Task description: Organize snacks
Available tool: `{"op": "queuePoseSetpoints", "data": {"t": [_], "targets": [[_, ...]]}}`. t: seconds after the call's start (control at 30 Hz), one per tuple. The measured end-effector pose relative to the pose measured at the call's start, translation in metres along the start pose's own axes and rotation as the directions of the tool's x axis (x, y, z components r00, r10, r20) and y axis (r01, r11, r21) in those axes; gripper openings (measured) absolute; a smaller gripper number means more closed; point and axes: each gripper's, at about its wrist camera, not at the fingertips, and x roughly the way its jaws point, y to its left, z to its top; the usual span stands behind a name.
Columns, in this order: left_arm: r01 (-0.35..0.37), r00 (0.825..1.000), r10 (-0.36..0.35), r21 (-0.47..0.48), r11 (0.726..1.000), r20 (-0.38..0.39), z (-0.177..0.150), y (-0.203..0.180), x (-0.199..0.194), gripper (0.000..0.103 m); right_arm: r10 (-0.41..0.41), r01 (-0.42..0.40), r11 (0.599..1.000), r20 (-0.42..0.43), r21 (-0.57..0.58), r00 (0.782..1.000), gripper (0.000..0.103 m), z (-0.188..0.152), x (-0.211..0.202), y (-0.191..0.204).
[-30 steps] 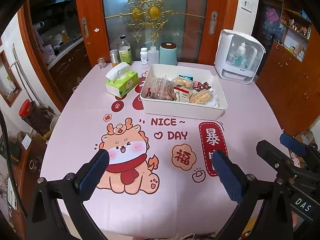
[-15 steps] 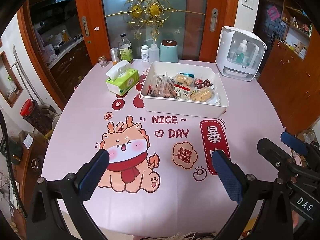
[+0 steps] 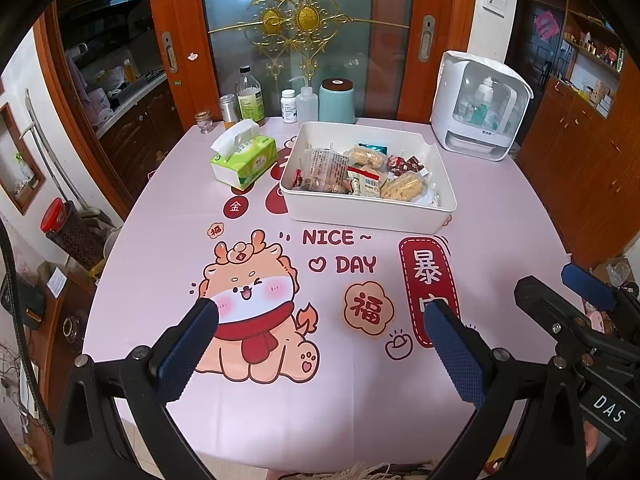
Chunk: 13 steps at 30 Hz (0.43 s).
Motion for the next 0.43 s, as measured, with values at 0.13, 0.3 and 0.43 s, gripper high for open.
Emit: {"op": "queuePoseSetpoints", "data": {"t": [0.13,0.3,0.43], "targets": [[0.001,1.0,-0.001,0.0,1.0,-0.002,-0.0035,-0.0005,0.0009,0.102,0.0,0.0,1.0,-0.001,0.0,1.0,0.079,-0.0003,-0.0001,-0.0002],[0.001,1.0,-0.001,0.001,1.0,-0.001,-0.0051,-0.0005,0.0006,0.102,0.002,-0.002,1.0,0.0,0.002,1.0,0.079,-0.0012,-0.0004,-0.0008],[0.001,1.0,-0.001,0.001,1.0,-0.003,-0.0049,-0.0005,0.0006,0.102,0.001,-0.001,1.0,-0.001,0.001,1.0,0.079,-0.0012,-0.0004,-0.001]]}}
